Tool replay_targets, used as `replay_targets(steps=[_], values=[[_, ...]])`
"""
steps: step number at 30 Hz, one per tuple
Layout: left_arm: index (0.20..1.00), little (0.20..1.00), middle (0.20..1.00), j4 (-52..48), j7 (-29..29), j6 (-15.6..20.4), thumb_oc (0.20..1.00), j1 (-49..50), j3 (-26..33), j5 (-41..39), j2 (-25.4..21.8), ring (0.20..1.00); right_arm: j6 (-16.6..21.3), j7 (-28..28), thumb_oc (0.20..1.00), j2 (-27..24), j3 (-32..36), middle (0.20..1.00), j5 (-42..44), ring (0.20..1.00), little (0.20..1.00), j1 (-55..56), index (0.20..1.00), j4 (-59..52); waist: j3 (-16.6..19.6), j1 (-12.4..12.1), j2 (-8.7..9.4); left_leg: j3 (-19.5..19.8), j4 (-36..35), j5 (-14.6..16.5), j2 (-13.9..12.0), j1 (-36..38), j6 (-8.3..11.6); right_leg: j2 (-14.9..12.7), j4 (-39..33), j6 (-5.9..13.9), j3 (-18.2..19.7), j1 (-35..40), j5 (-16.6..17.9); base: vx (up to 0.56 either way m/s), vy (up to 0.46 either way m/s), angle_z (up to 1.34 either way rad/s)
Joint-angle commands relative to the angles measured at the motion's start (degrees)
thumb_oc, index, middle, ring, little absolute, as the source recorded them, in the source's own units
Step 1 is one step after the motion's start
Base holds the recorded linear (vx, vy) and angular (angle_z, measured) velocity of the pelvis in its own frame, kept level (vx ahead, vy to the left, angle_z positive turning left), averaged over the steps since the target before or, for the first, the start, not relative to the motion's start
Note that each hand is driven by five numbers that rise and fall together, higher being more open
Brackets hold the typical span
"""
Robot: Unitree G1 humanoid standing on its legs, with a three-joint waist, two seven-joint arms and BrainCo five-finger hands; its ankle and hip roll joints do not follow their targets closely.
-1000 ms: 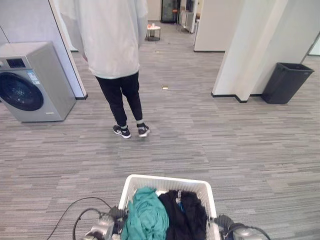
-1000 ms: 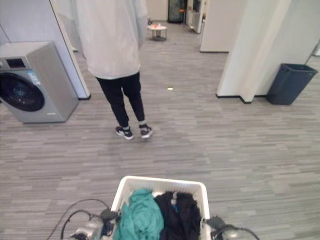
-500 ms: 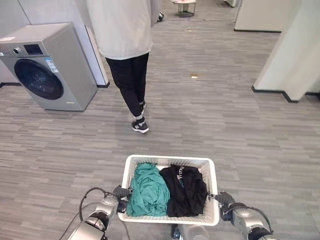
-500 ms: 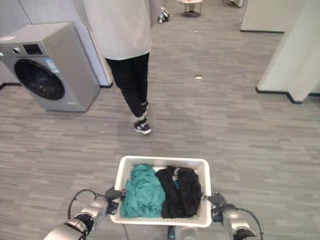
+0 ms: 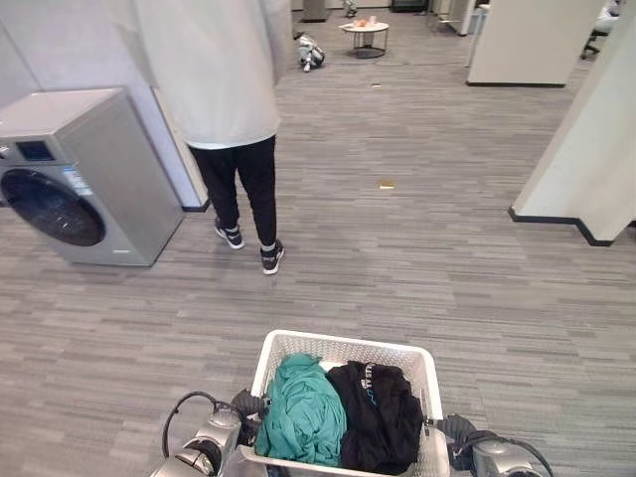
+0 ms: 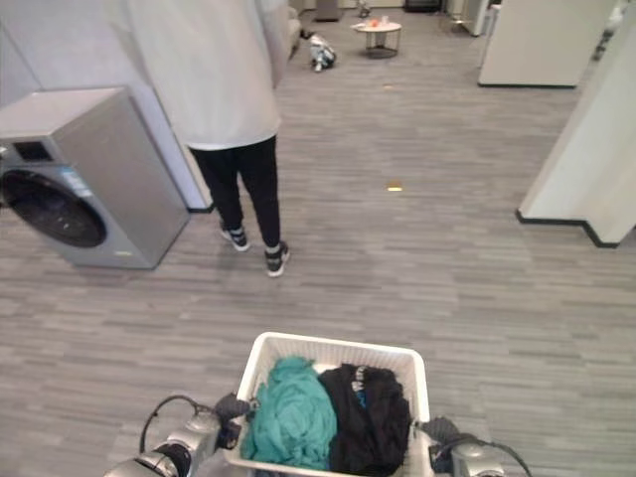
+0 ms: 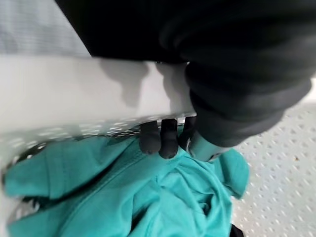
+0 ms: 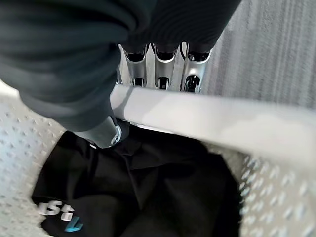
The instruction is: Grab the laundry basket,head to the washer,open it,put in the laundry and shut it.
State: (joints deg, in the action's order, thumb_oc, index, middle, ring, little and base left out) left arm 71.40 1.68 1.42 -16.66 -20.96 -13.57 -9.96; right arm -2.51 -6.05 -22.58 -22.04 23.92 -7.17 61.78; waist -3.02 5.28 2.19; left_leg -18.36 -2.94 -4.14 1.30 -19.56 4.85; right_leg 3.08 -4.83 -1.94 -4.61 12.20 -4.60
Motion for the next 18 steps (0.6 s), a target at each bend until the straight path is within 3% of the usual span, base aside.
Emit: replay_targets(steps=[1, 3, 4, 5, 7, 9, 10, 11, 12, 13, 14, 15, 17, 18], values=[[0.200, 0.200, 0.200, -1.2, 0.0, 0.8, 0.200, 0.3, -0.1, -0.5, -0.9, 0.200, 2.6, -3.3, 0.200, 2.8, 0.5, 0.200, 0.8, 0.200, 0.200, 1.8, 0.200, -4.6, -0.1, -2.0, -1.83, -0.8, 1.3, -12.2, 0.2, 3.0, -0.08, 2.5, 3.1, 4.12, 5.3, -2.1, 8.2, 0.46, 0.033, -0.90], [0.200, 0.200, 0.200, -0.9, 0.2, 0.8, 0.200, 0.6, 0.2, -0.8, -1.2, 0.200, 2.2, -3.8, 0.200, 3.1, 0.3, 0.200, 0.8, 0.200, 0.200, 1.1, 0.200, -3.6, 0.7, -3.2, -2.13, -0.2, 2.1, -13.6, 0.2, 3.6, -0.38, 2.9, 4.2, 4.32, 7.9, 0.1, 8.2, 0.54, 0.089, -1.04], [0.200, 0.200, 0.200, -0.9, 0.3, 0.8, 0.200, 1.5, 0.5, -1.6, -1.6, 0.200, 1.8, -4.0, 0.200, 3.6, -0.5, 0.200, -0.1, 0.200, 0.200, 1.3, 0.200, -3.6, 2.1, -3.2, -1.84, 0.0, 1.9, -10.7, 1.2, 5.7, -3.18, 1.9, 6.0, 4.91, 9.7, 0.4, 6.9, 0.42, 0.109, -1.33], [0.200, 0.200, 0.200, -0.9, 0.3, 0.8, 0.200, 1.5, 0.5, -1.6, -1.5, 0.200, 1.8, -4.0, 0.200, 3.6, -0.5, 0.200, -0.1, 0.200, 0.200, 1.3, 0.200, -3.6, 2.2, -3.4, -1.95, -0.1, 1.9, -10.8, 1.0, 5.5, -3.14, 2.0, 6.0, 4.87, 9.8, 0.2, 7.0, 0.40, 0.148, -0.87], [0.200, 0.200, 0.200, -1.2, 0.4, 0.9, 0.200, 1.7, 0.1, -0.9, -1.4, 0.200, 1.7, -4.8, 0.200, 4.1, -0.7, 0.200, -0.6, 0.200, 0.200, 1.2, 0.200, -3.0, 3.3, -3.7, -0.77, -1.7, 4.3, -8.0, 1.6, 5.9, -4.45, -0.2, 7.6, 6.31, 11.0, 0.8, 7.9, 0.34, 0.130, -0.54], [0.200, 0.200, 0.200, -1.6, 0.7, 0.7, 0.200, 2.4, -0.4, -0.2, -1.7, 0.200, 1.9, -5.4, 0.200, 4.3, -1.5, 0.200, -3.7, 0.200, 0.200, 0.9, 0.200, -2.9, 4.2, -4.6, 0.35, -2.4, 5.2, -4.9, 2.1, 7.5, -5.98, -2.0, 18.0, 10.08, 11.6, -2.1, 14.3, 0.39, 0.140, -0.24], [0.200, 0.200, 0.200, -2.4, 0.7, 0.3, 0.200, 2.0, -1.2, -0.3, -1.5, 0.200, 1.8, -5.3, 0.200, 3.7, -3.4, 0.200, -8.3, 0.200, 0.200, -0.5, 0.200, -4.2, 2.7, -4.7, -0.09, -2.5, 5.5, -2.8, 1.8, 10.7, -6.97, -2.6, 31.5, 14.16, 10.2, -7.5, 23.5, 0.39, 0.207, -0.21], [0.200, 0.200, 0.200, -2.8, 0.8, 0.1, 0.200, 1.9, -1.5, -0.3, -1.3, 0.200, 1.6, -5.5, 0.200, 3.6, -3.5, 0.200, -8.8, 0.200, 0.200, -0.7, 0.200, -5.1, 1.8, -4.2, -0.85, -2.7, 5.2, -1.9, 1.4, 12.8, -7.55, -3.7, 36.8, 14.31, 7.6, -10.4, 25.6, 0.29, 0.176, -0.32], [0.200, 0.200, 0.200, -2.8, 0.8, 0.1, 0.200, 1.9, -1.5, -0.3, -1.3, 0.200, 1.6, -5.5, 0.200, 3.6, -3.5, 0.200, -8.8, 0.200, 0.200, -0.7, 0.200, -5.1, 1.8, -4.2, -0.82, -2.6, 5.2, -1.9, 1.5, 12.8, -7.56, -3.7, 36.9, 14.31, 7.6, -10.4, 25.5, 0.17, 0.201, -0.03], [0.200, 0.200, 0.200, -3.0, 0.7, 0.0, 0.200, 1.7, -1.7, -0.2, -1.3, 0.200, 1.4, -5.4, 0.200, 3.7, -3.5, 0.200, -8.4, 0.200, 0.200, -1.0, 0.200, -6.2, 0.6, -3.5, -1.73, -2.5, 4.5, -1.1, 1.2, 15.3, -8.17, -4.7, 41.6, 13.52, 4.9, -13.6, 25.0, 0.19, 0.237, 0.44], [0.200, 0.200, 0.200, -2.9, 0.5, 0.0, 0.200, 1.5, -1.5, 0.1, -1.2, 0.200, 1.6, -5.5, 0.200, 4.0, -3.0, 0.200, -7.9, 0.200, 0.200, -0.8, 0.200, -6.8, 0.1, -3.4, -2.66, -2.9, 4.1, 0.1, 1.1, 17.3, -8.68, -7.5, 43.1, 12.49, 0.8, -16.4, 23.8, 0.31, 0.298, 0.56], [0.200, 0.200, 0.200, -2.6, 0.6, -0.1, 0.200, 1.2, -1.6, 0.7, -1.2, 0.200, 1.8, -5.6, 0.200, 4.1, -2.8, 0.200, -7.4, 0.200, 0.200, -0.7, 0.200, -6.5, -0.4, -2.5, -3.28, -1.7, 3.4, 0.6, 1.2, 18.9, -8.73, -6.4, 44.2, 11.58, 0.6, -20.0, 21.2, 0.35, 0.226, 0.43], [0.200, 0.200, 0.200, -1.3, 0.7, -0.4, 0.200, 0.3, -1.7, 1.5, -0.9, 0.200, 1.8, -5.8, 0.200, 4.2, -2.4, 0.200, -5.8, 0.200, 0.200, -0.6, 0.200, -5.8, -1.3, -0.1, -2.89, 1.7, 3.3, 0.8, 3.0, 22.1, -7.66, -2.3, 36.8, 10.19, 0.5, -25.3, 16.7, 0.48, 0.104, 0.34], [0.200, 0.200, 0.200, -1.2, 0.9, -0.4, 0.200, -0.4, -1.8, 1.4, -0.9, 0.200, 2.0, -5.5, 0.200, 4.4, -2.4, 0.200, -5.1, 0.200, 0.200, -0.9, 0.200, -4.8, -1.3, 0.4, -1.64, 3.2, 3.8, 2.7, 5.1, 24.4, -6.98, -4.0, 22.3, 9.84, -2.3, -26.5, 16.4, 0.64, 0.041, 0.65]])
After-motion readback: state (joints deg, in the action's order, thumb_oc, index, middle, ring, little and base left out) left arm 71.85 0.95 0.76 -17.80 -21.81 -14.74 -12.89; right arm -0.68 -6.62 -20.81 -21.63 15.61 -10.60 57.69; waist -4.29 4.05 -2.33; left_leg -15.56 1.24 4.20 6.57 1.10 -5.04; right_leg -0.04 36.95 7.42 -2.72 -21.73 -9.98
